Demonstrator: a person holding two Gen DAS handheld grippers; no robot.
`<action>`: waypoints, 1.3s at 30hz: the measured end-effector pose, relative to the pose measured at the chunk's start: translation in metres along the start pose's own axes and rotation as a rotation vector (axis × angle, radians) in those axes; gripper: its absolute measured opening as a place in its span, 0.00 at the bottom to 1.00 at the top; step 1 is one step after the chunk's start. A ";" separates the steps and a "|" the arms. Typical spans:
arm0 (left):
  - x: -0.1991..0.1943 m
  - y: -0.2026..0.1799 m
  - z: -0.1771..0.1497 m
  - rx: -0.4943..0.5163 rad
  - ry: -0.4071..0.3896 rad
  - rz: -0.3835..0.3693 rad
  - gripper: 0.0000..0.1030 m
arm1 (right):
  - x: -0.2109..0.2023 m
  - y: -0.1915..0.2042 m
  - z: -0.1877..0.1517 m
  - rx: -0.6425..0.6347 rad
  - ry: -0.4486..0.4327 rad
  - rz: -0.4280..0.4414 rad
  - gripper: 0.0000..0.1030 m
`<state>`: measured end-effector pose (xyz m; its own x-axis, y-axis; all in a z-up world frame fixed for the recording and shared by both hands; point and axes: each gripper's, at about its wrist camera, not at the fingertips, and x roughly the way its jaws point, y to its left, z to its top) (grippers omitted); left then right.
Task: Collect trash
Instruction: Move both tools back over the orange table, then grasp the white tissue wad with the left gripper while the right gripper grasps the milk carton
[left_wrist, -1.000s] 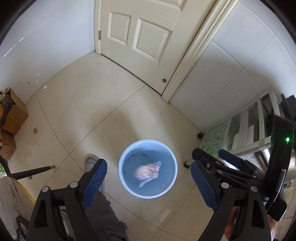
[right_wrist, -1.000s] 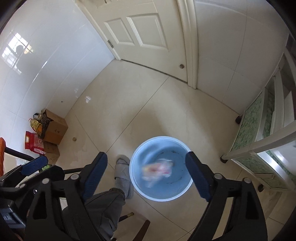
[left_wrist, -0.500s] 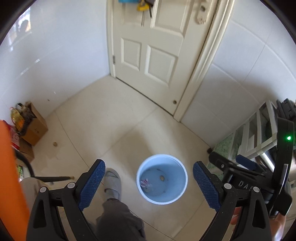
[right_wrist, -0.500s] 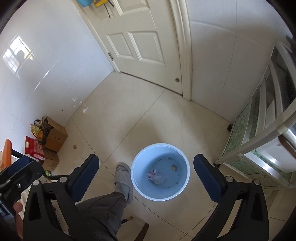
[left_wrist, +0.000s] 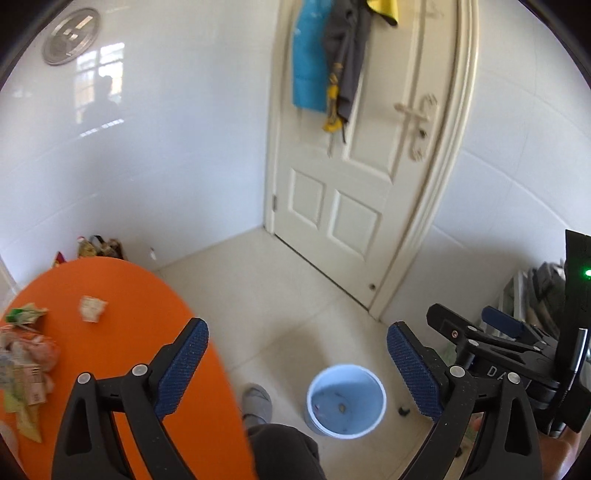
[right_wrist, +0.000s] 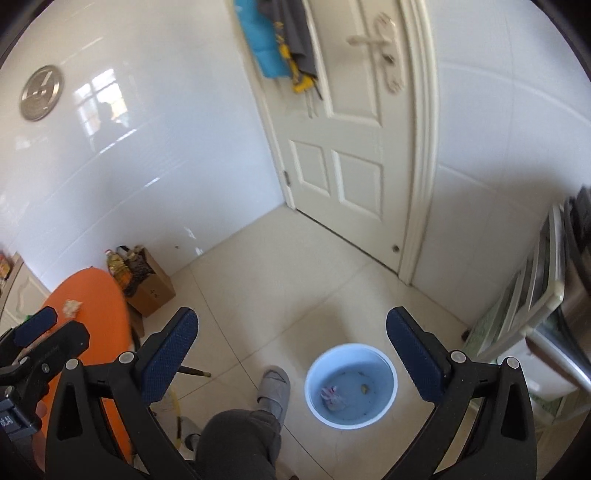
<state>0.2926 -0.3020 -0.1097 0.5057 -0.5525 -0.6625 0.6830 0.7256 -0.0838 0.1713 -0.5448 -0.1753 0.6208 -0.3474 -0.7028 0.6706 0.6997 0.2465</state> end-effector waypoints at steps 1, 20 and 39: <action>-0.015 0.008 -0.005 -0.010 -0.021 0.014 0.93 | -0.008 0.012 0.002 -0.016 -0.018 0.018 1.00; -0.261 0.149 -0.139 -0.212 -0.296 0.369 0.99 | -0.102 0.225 -0.013 -0.320 -0.191 0.341 1.00; -0.292 0.161 -0.245 -0.489 -0.192 0.592 0.99 | -0.087 0.356 -0.087 -0.604 -0.095 0.525 1.00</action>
<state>0.1254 0.0764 -0.1125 0.8254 -0.0467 -0.5625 -0.0151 0.9944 -0.1047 0.3202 -0.2109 -0.0844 0.8442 0.0880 -0.5287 -0.0369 0.9936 0.1065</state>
